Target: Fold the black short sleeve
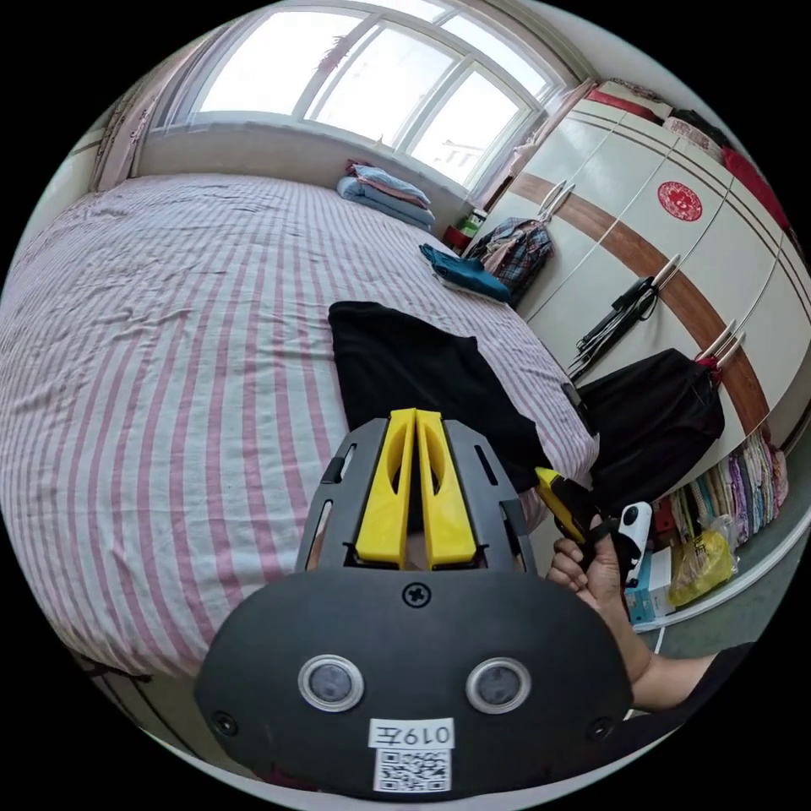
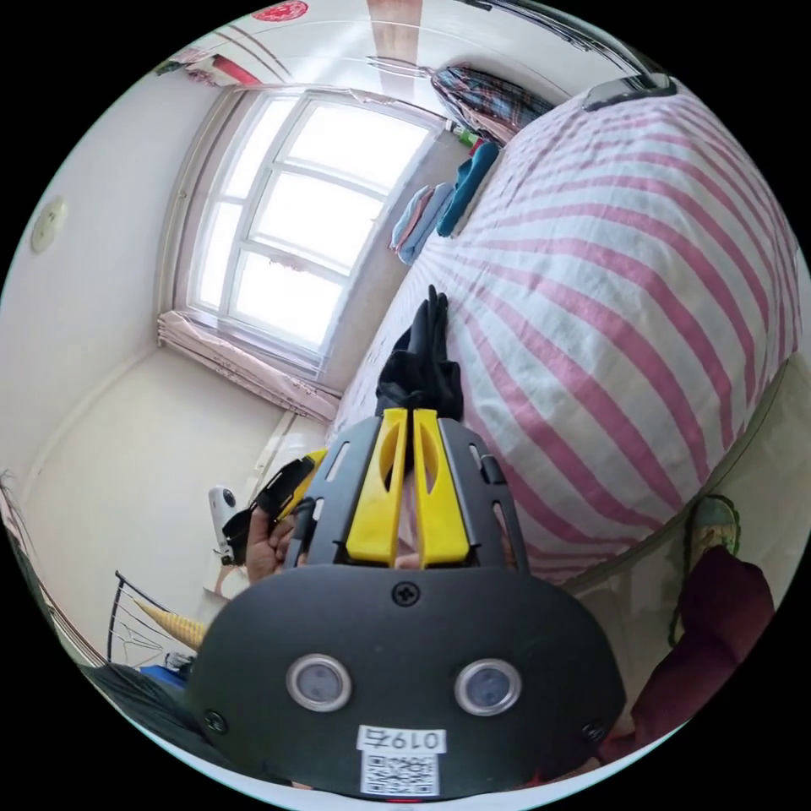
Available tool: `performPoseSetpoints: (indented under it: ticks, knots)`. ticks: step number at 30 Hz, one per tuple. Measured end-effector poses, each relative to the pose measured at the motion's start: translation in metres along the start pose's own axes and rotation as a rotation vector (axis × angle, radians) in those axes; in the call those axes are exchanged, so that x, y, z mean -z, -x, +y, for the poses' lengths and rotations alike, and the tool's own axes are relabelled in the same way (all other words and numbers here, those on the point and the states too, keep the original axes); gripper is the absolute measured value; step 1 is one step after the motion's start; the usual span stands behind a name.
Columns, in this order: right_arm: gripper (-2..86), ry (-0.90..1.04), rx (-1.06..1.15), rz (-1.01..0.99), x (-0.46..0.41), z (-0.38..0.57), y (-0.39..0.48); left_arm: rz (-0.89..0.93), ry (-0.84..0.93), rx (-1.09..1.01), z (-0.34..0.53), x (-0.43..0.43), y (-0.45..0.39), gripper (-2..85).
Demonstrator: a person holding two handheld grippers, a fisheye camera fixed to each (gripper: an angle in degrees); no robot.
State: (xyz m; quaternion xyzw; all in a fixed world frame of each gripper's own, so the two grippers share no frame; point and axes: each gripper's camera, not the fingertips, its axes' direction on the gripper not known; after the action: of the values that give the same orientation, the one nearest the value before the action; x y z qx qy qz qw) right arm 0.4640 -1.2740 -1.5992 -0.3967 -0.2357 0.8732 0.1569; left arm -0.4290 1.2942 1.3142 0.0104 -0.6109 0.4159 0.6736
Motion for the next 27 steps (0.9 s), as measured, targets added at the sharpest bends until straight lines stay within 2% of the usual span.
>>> performPoseSetpoints:
  ticks: [5,9,12,14,17,21,22,25,27]
  knots:
    - [2.2,-0.003,-0.090,-0.023,-0.001,-0.009,-0.020,-0.001,0.186,-0.038,0.044,-0.035,0.000,1.5]
    - [7.4,0.036,-0.119,-0.088,0.002,-0.030,-0.021,0.014,0.150,-0.013,0.063,-0.027,0.010,2.5]
    - [5.9,0.017,-0.091,-0.071,0.022,-0.042,-0.012,0.074,0.163,0.035,0.076,-0.023,0.029,4.5]
    - [4.5,-0.033,-0.011,-0.018,0.043,-0.047,0.002,0.178,0.231,0.085,0.090,-0.034,0.050,7.0]
    - [5.6,-0.037,0.270,0.129,0.051,-0.050,0.057,0.311,0.263,0.195,0.112,-0.047,0.078,9.9]
    - [7.8,0.131,0.619,0.133,-0.008,-0.002,0.122,0.465,0.244,0.300,0.138,-0.061,0.096,11.2]
    - [6.9,0.137,0.734,0.194,-0.025,0.020,0.138,0.498,0.258,0.312,0.147,-0.069,0.095,11.3]
    - [4.2,0.006,0.874,0.310,-0.043,0.054,0.163,0.494,0.298,0.273,0.165,-0.081,0.077,10.9]
    - [4.0,-0.024,0.917,0.286,-0.047,0.051,0.174,0.433,0.306,0.233,0.175,-0.084,0.062,10.8]
